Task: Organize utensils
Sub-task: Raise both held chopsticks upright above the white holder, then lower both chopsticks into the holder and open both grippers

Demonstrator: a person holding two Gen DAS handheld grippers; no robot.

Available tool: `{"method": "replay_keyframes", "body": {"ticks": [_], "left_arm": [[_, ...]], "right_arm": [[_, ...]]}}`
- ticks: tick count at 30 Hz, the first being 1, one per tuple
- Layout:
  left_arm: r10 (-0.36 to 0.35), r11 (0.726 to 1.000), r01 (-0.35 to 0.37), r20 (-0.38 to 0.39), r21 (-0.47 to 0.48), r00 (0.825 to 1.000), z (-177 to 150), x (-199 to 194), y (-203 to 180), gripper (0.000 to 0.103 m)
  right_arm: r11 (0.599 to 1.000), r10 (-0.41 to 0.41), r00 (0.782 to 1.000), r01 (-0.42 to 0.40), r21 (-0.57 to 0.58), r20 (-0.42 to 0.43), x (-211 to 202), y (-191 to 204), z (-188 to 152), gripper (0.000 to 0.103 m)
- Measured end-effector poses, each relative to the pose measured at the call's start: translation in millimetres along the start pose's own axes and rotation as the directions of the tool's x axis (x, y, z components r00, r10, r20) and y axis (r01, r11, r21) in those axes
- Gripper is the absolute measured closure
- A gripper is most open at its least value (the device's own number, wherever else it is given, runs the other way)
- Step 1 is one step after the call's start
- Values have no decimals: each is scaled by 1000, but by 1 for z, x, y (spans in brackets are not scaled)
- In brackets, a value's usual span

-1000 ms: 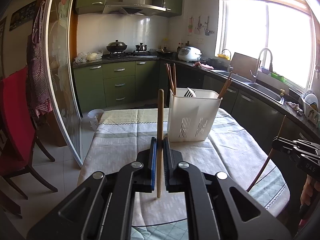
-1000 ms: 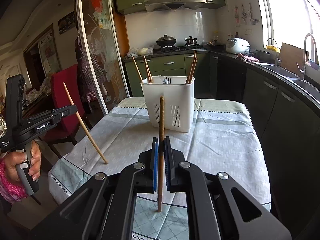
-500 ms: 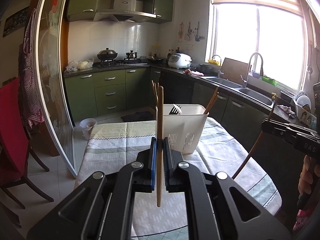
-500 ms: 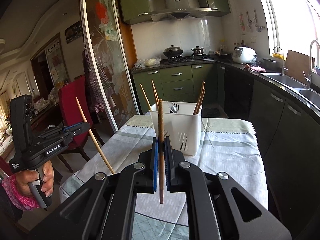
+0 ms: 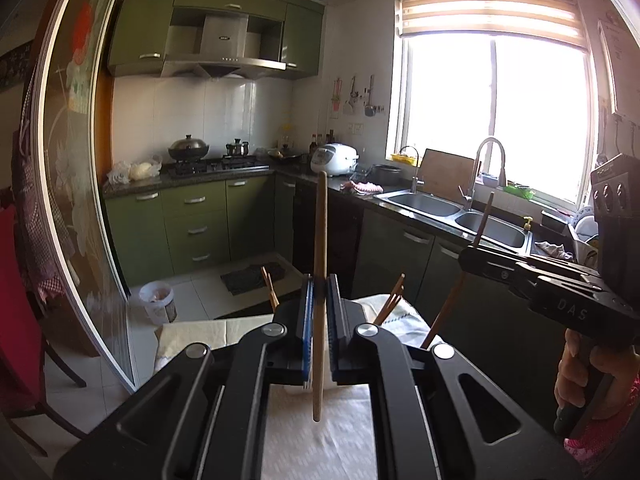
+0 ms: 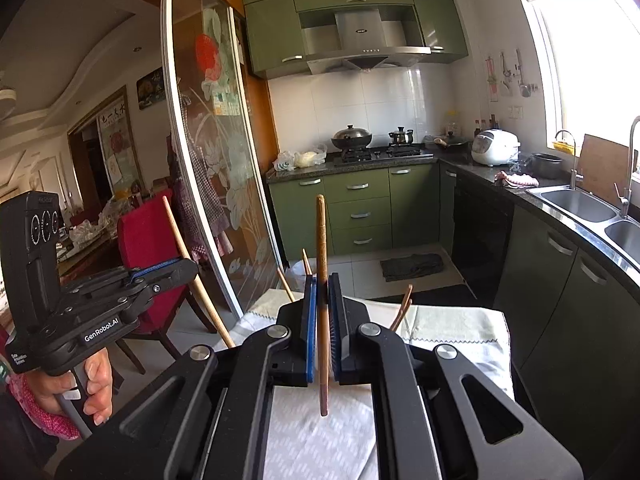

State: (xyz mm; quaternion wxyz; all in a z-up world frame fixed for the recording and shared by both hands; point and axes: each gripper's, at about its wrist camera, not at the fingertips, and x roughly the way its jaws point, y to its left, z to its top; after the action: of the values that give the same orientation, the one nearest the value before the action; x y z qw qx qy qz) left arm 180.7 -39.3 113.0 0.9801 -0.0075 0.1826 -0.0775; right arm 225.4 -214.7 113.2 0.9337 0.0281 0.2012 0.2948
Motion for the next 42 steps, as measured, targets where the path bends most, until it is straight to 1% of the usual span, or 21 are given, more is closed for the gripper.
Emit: {"method": "replay_keyframes", "body": {"ticks": [3,7,10,13,17,21,28,33,40,41,42], "left_arm": [[4,1000,-4,46,18,999,22,9,-8,97],[12,999,-15,93,29,996,44,28,-16,97],[32,999,-35,107,32,994,50,49,-19,97],[61,998,-64,98,29,993,47,76,-19,97],[85,996,-86,56,20,995,34,107,-14,97],[97,995,-97,9,8,995,17,129,-9,97],[97,995,-98,-76,-2,992,-15,153,-1,97],[96,995,-96,-118,5,988,-31,161,0,96],[96,995,-95,-144,10,985,-42,166,0,95],[95,995,-94,-145,11,985,-43,165,1,95],[96,995,-96,-144,11,985,-43,164,1,93]], "right_arm": [[1000,-18,999,18,4,45,9,-5,25,96],[998,-65,992,67,-12,105,26,-10,50,96],[994,-103,987,106,-19,127,47,-17,60,96],[992,-124,985,126,-12,120,72,-28,63,96],[991,-132,988,131,18,75,104,-46,49,96],[990,-141,990,141,7,18,132,-57,30,96],[989,-147,987,144,-38,-65,165,-51,-9,96],[980,-186,980,180,-85,-72,171,-39,-28,96],[976,-200,973,189,-105,-111,178,-31,-40,96],[976,-203,973,192,-106,-112,177,-30,-39,96],[976,-204,973,193,-105,-108,176,-29,-41,93]]}}
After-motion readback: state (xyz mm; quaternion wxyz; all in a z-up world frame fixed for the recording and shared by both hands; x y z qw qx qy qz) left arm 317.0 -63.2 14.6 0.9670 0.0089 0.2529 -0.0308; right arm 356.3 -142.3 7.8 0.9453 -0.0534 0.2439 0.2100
